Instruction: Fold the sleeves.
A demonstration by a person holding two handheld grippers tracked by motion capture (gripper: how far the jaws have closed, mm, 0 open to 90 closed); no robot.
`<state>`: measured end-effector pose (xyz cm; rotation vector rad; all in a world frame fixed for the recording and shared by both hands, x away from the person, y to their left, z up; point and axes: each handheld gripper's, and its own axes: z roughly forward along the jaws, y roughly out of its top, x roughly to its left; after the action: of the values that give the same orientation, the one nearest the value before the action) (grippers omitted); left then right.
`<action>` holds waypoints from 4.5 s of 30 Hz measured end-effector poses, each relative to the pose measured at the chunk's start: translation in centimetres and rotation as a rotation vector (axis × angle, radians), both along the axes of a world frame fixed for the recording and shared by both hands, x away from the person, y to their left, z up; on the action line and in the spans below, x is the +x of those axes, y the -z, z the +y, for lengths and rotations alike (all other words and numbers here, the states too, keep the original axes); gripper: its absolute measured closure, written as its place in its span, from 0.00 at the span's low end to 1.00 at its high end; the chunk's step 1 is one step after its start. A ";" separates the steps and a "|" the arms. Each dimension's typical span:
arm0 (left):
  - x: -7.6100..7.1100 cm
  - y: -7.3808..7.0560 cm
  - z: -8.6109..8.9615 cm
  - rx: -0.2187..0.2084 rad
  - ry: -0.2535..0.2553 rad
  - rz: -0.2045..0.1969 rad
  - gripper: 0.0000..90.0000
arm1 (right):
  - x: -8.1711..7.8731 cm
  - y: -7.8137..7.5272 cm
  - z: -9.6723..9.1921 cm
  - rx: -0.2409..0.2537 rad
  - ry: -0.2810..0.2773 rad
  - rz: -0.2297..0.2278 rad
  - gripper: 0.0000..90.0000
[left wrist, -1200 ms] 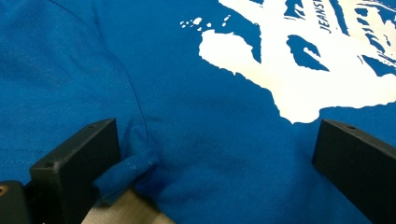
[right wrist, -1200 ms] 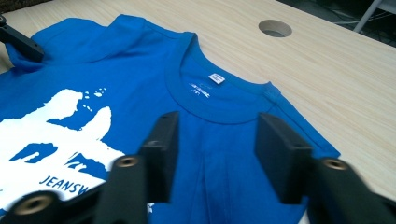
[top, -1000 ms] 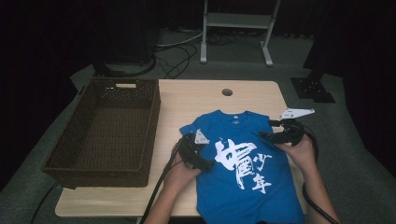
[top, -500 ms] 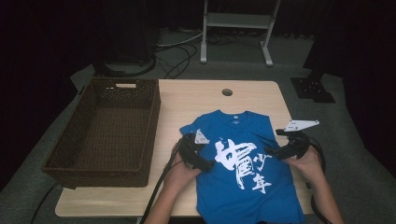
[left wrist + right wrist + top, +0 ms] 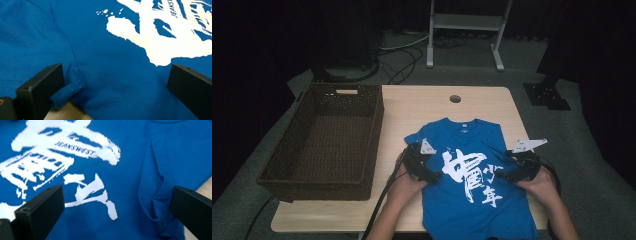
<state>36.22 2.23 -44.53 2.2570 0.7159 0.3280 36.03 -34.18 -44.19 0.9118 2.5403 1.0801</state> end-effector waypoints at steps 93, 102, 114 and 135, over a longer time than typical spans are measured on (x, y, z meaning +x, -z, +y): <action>-3.2 -3.1 0.1 -0.096 0.019 -0.038 0.00 | -7.8 0.8 -2.5 -0.014 0.052 -0.022 0.00; -1.6 -3.5 1.2 -0.104 -0.015 -0.057 0.00 | -7.8 0.8 -2.5 -0.015 0.052 -0.022 0.00; 0.2 -3.4 2.9 -0.132 -0.051 -0.060 0.05 | -7.8 0.8 -2.5 -0.015 0.052 -0.022 0.00; 1.5 -2.4 4.5 -0.151 -0.084 -0.043 0.39 | -7.8 0.8 -2.5 -0.015 0.050 -0.022 0.00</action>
<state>37.72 6.72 -42.13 2.0761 0.7877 0.3497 28.26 -36.68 -44.95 0.9486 2.4912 1.0489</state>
